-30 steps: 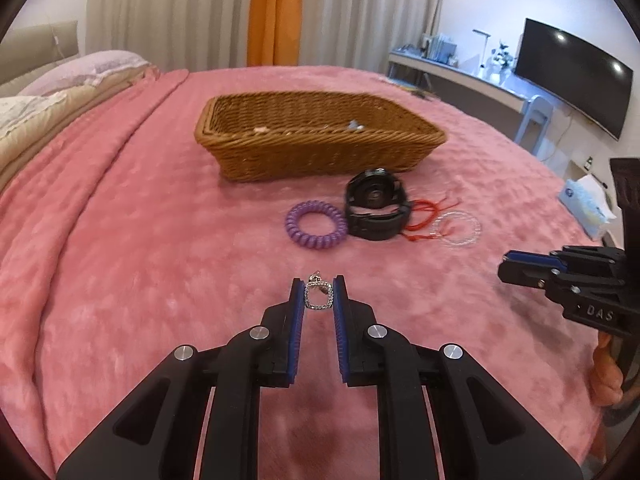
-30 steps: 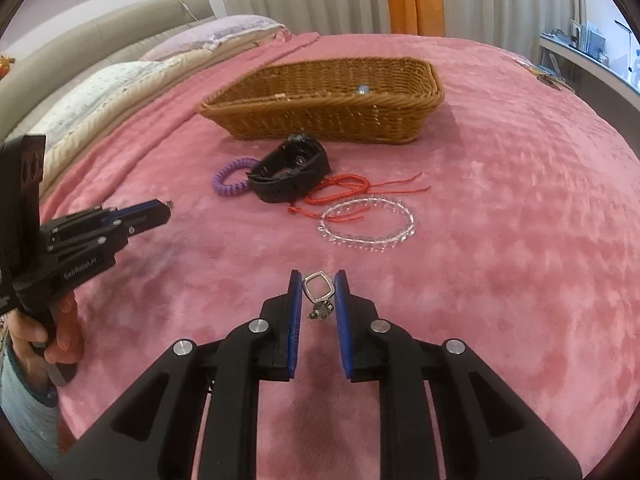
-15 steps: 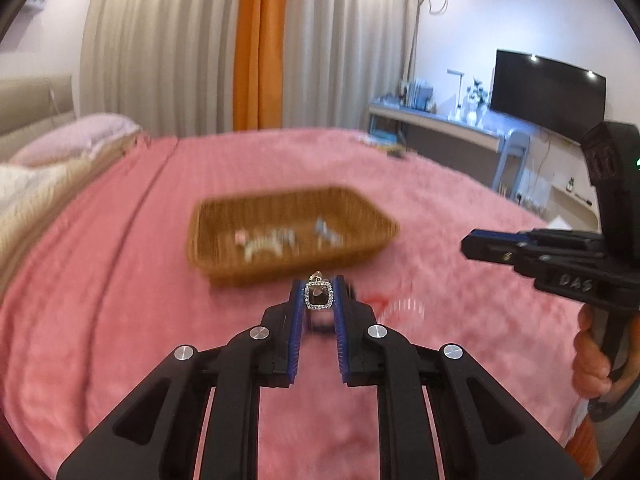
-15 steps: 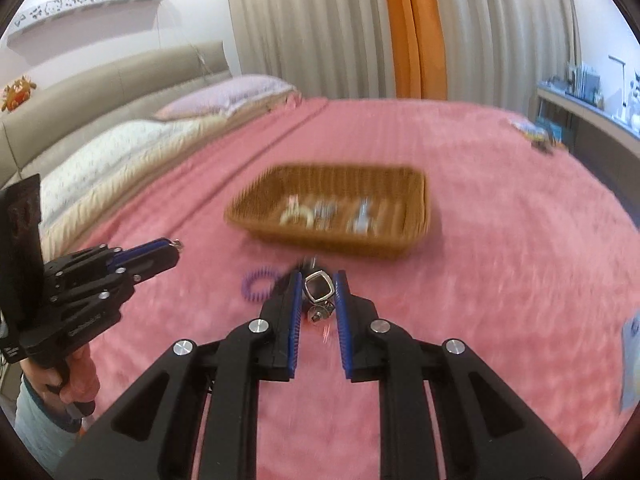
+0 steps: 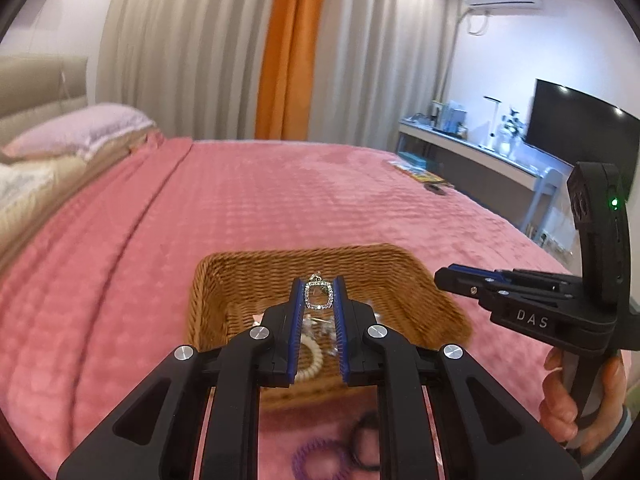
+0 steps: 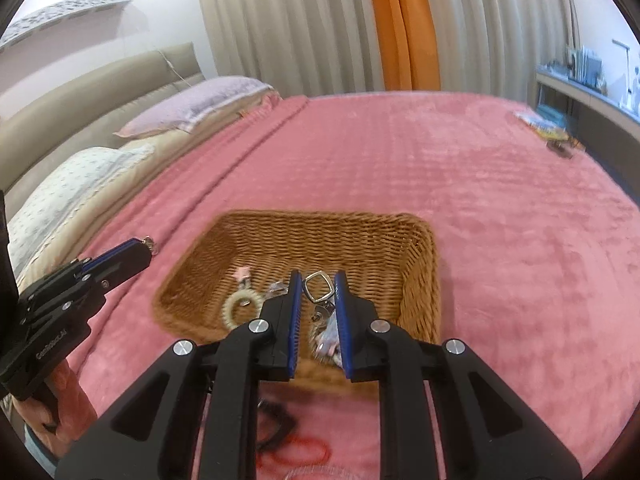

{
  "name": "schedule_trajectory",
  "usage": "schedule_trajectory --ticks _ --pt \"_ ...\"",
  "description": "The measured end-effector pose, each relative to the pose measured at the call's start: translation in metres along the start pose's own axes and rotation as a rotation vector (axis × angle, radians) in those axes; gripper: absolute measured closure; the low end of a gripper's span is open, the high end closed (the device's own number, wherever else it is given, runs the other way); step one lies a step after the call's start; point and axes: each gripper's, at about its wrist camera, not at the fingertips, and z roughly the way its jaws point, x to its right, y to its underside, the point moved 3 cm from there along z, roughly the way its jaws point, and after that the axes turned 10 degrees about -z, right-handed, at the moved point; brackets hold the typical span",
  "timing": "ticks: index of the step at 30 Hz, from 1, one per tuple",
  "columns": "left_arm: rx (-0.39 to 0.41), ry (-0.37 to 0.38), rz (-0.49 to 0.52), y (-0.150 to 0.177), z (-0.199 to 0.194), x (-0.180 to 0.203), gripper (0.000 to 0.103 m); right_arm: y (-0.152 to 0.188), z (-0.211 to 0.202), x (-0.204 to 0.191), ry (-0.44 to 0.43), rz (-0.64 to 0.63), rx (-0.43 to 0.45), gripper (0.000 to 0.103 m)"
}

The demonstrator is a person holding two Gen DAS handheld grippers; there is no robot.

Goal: Organize jewelry
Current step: 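Carry the square pendant in the left gripper and small charm in the right into the basket, open both, then grasp the red cord bracelet with the right gripper while the left grasps the purple coil hair tie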

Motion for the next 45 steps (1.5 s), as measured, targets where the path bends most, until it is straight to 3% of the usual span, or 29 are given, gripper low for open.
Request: schedule_trajectory --ticks 8,19,23,26,29,37,45 --pt "-0.074 -0.049 -0.045 0.011 0.057 -0.033 0.09 0.009 0.069 0.012 0.003 0.025 -0.1 0.089" --pt "-0.131 -0.055 -0.071 0.021 0.073 -0.045 0.09 0.019 0.085 0.019 0.009 0.032 -0.143 0.088" --pt "-0.132 -0.05 -0.079 0.021 0.071 -0.046 0.089 0.021 0.086 0.021 -0.019 0.056 -0.157 0.082" --pt "-0.121 -0.04 -0.089 0.02 0.065 -0.047 0.085 0.02 0.078 0.021 -0.008 0.049 -0.139 0.071" --pt "-0.092 -0.015 -0.112 0.017 0.049 -0.046 0.073 0.018 0.064 0.021 -0.016 0.064 -0.107 0.06" --pt "0.013 0.07 -0.163 0.022 -0.03 -0.039 0.068 0.028 -0.002 0.006 0.019 0.024 -0.015 0.06" --pt "-0.029 0.053 -0.154 0.067 -0.06 -0.032 0.065 0.08 -0.046 -0.002 0.026 0.028 -0.042 0.06"
